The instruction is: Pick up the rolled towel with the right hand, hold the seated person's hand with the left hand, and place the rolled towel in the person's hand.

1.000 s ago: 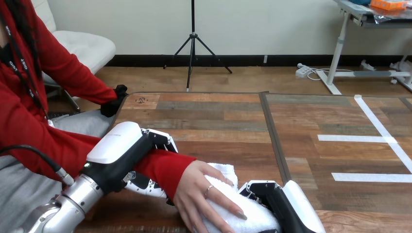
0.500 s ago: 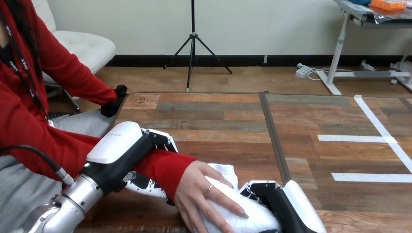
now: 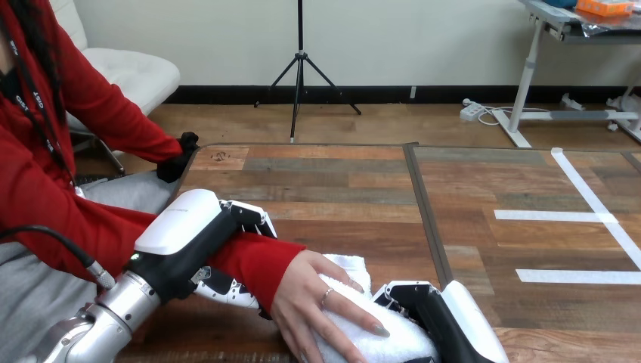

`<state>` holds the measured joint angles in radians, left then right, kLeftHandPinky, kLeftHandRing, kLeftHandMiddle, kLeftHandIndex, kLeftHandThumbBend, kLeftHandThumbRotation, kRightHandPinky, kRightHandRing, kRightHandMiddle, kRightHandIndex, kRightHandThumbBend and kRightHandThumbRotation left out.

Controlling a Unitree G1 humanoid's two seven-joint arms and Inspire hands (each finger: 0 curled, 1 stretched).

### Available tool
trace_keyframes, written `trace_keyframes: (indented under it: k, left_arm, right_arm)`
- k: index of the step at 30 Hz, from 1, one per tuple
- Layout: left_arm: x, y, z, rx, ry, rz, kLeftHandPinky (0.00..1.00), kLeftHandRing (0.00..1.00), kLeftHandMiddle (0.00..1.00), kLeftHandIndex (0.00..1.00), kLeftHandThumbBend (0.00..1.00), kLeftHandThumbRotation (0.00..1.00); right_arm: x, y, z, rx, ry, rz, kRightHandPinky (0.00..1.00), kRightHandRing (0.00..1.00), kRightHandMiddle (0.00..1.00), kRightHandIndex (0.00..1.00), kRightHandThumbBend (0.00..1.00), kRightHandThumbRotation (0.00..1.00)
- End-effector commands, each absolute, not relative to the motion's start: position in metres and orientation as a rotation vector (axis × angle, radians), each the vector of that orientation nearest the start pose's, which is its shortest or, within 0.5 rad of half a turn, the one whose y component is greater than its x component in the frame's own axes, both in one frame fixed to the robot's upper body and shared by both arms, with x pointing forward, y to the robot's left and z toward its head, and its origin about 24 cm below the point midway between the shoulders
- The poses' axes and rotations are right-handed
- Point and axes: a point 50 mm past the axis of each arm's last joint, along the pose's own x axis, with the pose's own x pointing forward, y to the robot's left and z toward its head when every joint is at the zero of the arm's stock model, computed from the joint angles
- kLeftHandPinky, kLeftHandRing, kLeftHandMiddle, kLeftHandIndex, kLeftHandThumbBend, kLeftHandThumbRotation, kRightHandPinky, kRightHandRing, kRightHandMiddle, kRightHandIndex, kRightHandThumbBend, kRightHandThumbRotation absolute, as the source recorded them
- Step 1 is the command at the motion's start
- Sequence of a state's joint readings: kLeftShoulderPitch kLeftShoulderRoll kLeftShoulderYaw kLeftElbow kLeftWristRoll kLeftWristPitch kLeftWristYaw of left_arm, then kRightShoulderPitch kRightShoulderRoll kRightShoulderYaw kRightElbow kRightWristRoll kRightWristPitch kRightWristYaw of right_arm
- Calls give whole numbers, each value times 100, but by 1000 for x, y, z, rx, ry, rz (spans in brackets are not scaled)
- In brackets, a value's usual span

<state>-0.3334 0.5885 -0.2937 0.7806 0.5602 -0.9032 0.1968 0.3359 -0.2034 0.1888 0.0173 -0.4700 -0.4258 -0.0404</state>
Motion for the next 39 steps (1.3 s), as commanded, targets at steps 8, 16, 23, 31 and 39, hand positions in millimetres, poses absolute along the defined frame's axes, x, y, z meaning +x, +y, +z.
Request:
trace_keyframes:
  k: [8,16,23,31,39]
  left_arm:
    - [302,165,70,889,-618,-488,38,41,46,49,89,8]
    - [302,165,70,885,-620,-488,43,45,50,53,92,11]
    - [302,165,70,881,-617,-489,50,51,55,60,96,17]
    - [301,166,69,912,-614,-495,59,61,66,70,100,24]
    - [300,166,69,951,-621,-500,76,77,80,83,100,32]
  right_arm:
    - [183,-110,125,-452,-788,261,2,6,11,11,68,0]
    - [184,-111,123,-422,-763,242,3,7,12,13,69,0]
    - [186,-111,121,-353,-722,252,10,15,22,25,78,0]
    - [188,-112,118,-322,-695,285,35,39,45,48,83,8]
    - [190,-115,115,-334,-662,290,60,65,67,70,90,23]
